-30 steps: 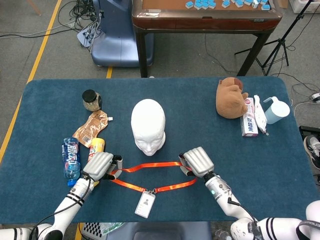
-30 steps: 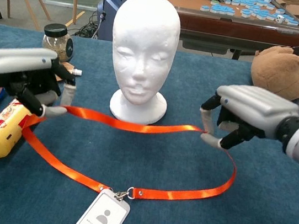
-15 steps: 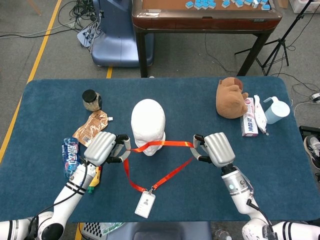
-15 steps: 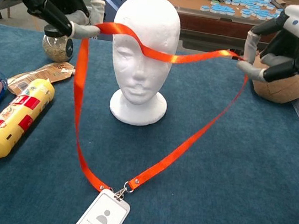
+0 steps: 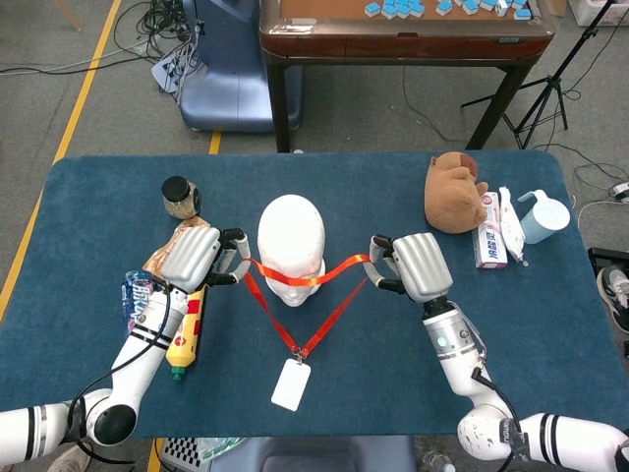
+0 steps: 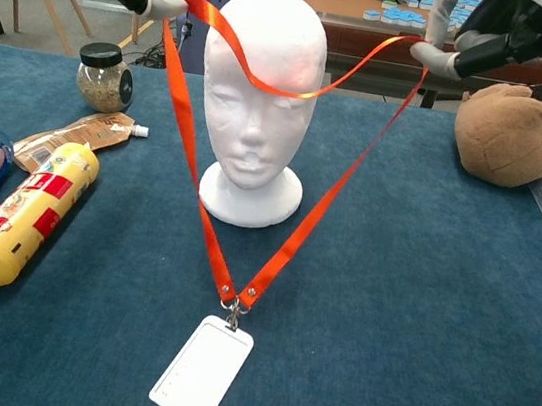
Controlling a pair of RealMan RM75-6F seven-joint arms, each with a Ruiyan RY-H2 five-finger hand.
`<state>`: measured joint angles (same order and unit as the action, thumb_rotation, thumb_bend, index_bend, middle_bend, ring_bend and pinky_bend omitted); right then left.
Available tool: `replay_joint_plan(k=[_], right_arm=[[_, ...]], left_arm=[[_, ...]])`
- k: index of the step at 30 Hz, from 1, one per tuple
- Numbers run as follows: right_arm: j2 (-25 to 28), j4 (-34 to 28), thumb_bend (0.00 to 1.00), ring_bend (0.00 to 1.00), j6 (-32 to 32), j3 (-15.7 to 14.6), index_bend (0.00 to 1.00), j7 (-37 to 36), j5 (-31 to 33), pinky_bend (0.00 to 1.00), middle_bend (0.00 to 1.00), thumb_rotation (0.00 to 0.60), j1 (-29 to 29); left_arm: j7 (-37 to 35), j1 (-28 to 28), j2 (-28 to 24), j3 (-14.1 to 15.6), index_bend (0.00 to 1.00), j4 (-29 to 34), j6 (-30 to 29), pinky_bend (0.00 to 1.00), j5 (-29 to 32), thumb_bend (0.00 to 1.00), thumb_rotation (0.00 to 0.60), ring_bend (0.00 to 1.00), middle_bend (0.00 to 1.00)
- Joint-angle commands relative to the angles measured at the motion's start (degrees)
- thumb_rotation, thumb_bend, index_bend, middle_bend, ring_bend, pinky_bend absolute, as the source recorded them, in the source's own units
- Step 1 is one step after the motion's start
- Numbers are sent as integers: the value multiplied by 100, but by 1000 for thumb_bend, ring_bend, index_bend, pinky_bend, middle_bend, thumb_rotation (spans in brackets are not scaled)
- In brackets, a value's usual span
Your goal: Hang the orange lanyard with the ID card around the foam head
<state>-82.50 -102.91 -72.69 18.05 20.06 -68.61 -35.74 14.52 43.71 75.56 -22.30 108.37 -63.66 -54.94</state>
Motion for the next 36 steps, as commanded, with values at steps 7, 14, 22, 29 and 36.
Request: replay_joint_plan(k=[7, 14, 22, 29, 36], right_arm=[[-105, 208, 412, 1000, -83, 247, 656, -135, -27, 1000, 1000, 600, -150], [-249, 419, 412, 1000, -125, 444, 656, -160, 116, 1000, 1000, 600, -284], [-531, 741, 412, 1000, -203, 754, 656, -45, 511, 1000, 1000, 600, -511], [-789, 1024, 412, 1000, -220, 876, 656, 128, 827, 1000, 1000, 600, -696], [-1103, 1373, 411, 1000, -428, 1030, 656, 315, 1043, 1000, 1000, 600, -867]], left_arm=[[-4, 117, 172, -161, 625, -471, -296, 968, 203, 358, 600, 905, 891], [-191, 190, 346, -249, 625, -855, -357, 968, 248, 358, 600, 905, 891], [-233, 366, 648, -381, 620, -1387, -364, 968, 506, 358, 600, 905, 891], [-124, 566, 907, -475, 612, -1799, -304, 968, 793, 358, 600, 905, 891], [75, 719, 1085, -469, 598, -2195, -237, 968, 988, 358, 600, 905, 891]])
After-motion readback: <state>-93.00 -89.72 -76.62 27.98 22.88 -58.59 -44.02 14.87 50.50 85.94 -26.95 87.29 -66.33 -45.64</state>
